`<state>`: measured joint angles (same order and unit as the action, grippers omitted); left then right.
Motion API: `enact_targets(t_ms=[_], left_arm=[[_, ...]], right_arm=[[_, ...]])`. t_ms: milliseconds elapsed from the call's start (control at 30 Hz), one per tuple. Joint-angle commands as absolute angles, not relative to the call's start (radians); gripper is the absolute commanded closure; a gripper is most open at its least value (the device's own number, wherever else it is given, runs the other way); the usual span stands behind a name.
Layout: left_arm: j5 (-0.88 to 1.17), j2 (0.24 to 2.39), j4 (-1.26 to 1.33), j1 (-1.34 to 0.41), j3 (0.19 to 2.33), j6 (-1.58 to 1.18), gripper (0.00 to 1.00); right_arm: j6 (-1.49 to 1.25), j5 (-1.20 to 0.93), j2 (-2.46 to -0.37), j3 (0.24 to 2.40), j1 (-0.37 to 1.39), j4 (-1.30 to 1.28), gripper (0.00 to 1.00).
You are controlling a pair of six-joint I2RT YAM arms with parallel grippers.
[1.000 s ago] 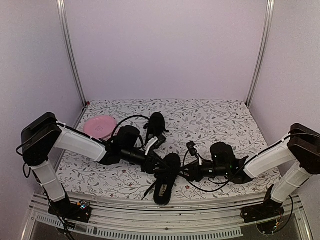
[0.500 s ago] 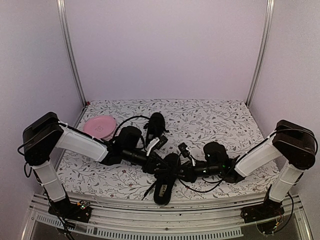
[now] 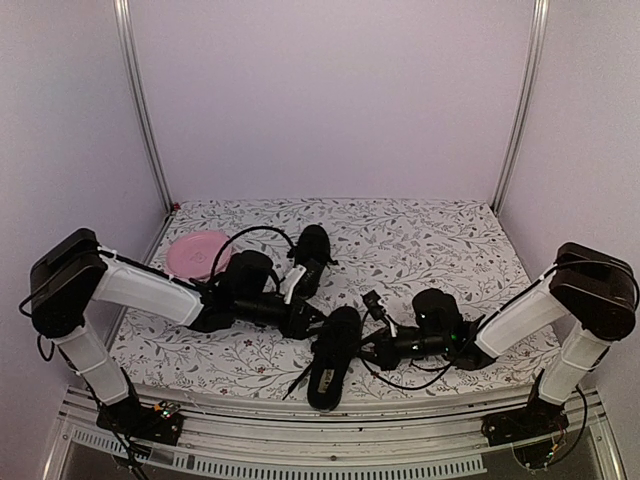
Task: Tie the shoes
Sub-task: Tie the loops with the shoelace on the shoe.
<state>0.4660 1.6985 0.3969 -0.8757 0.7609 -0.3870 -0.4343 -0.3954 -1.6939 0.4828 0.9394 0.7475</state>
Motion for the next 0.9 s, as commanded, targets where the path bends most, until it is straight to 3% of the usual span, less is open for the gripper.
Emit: enact_targets(t_ms=[0,567,633,733,867], left_arm=[[0.314,1.615,0.427,-0.858,0.694,-0.546,0.5],[0.45,1.714,0.699,-0.863,0.576,-0.858,0.5],[0.46,1.739,0.681,-0.87,0.596,-0.847,0.5],[0.489,1.776,0.697,-0.87,0.606,-0.866,0.5],[0.504,1.807,0.722,-0.873,0.612,-0.888,0.51]], right_arm=[[-0.468,-0.377,-1.629,0.426,0.934,0.739,0.98],[-0.53,-0.331,-1.564,0.329,0.934,0.704,0.96],[-0.534,-0.319,-1.556,0.327,0.933,0.699,0.87],[-0.543,-0.281,-1.516,0.33,0.933,0.688,0.59],[-0.551,-0.215,-1.463,0.394,0.934,0.605,0.46]])
